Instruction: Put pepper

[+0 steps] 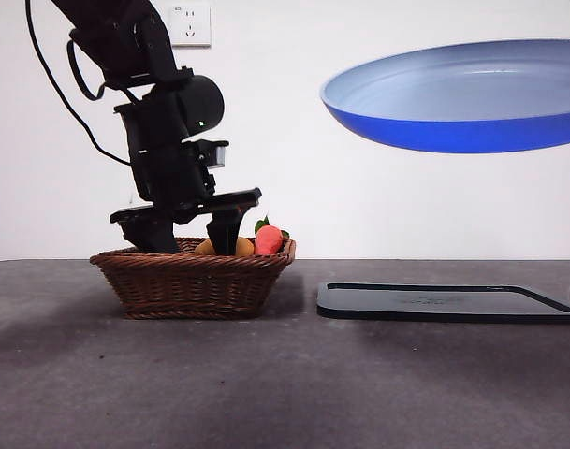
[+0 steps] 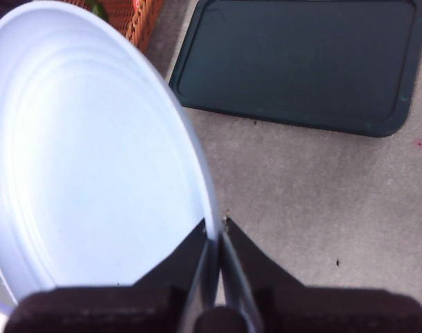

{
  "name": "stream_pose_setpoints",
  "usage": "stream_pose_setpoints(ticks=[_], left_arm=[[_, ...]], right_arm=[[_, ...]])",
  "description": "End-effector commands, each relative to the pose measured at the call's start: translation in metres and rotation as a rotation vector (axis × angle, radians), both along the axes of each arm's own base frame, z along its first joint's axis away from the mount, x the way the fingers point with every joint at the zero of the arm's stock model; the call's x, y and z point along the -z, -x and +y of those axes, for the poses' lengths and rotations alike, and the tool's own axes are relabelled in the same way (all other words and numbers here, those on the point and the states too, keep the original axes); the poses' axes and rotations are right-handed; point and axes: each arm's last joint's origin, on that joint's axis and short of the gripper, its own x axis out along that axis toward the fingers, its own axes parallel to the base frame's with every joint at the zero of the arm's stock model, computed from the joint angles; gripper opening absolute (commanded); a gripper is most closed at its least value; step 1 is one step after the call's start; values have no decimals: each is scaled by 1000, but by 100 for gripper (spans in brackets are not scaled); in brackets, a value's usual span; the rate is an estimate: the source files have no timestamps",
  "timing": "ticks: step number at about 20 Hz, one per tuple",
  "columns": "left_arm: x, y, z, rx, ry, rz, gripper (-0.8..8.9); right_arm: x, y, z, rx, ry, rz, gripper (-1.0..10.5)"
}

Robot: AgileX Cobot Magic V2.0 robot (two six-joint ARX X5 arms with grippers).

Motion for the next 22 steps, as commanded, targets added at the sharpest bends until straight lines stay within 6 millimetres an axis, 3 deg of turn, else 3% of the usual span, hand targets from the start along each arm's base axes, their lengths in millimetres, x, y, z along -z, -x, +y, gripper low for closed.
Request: stream_pose_setpoints(ticks=[1,4,10,13,16,22], left_arm=[[7,-5,-8,2,-4,-2,335],[19,-4,-11,-7,-17,40,335],[15,-2,-16,-15,-50,2,334],[13,-1,-15,-22,-48,9,219],[1,1,-13,-25,-37,-16,135],[-34,9,-9,-28,-5,-83,125]], right_arm=[[-5,-2,0,-1,-6,-25,6],[-5,-2,0,-1,-6,-25,6],[-5,-2,0,-11,3,-30,6],[-5,-2,0,-13,4,-31,6],[-5,-3,0,-14,6,-31,6],[-1,-8,1,-12,6,-5,6]])
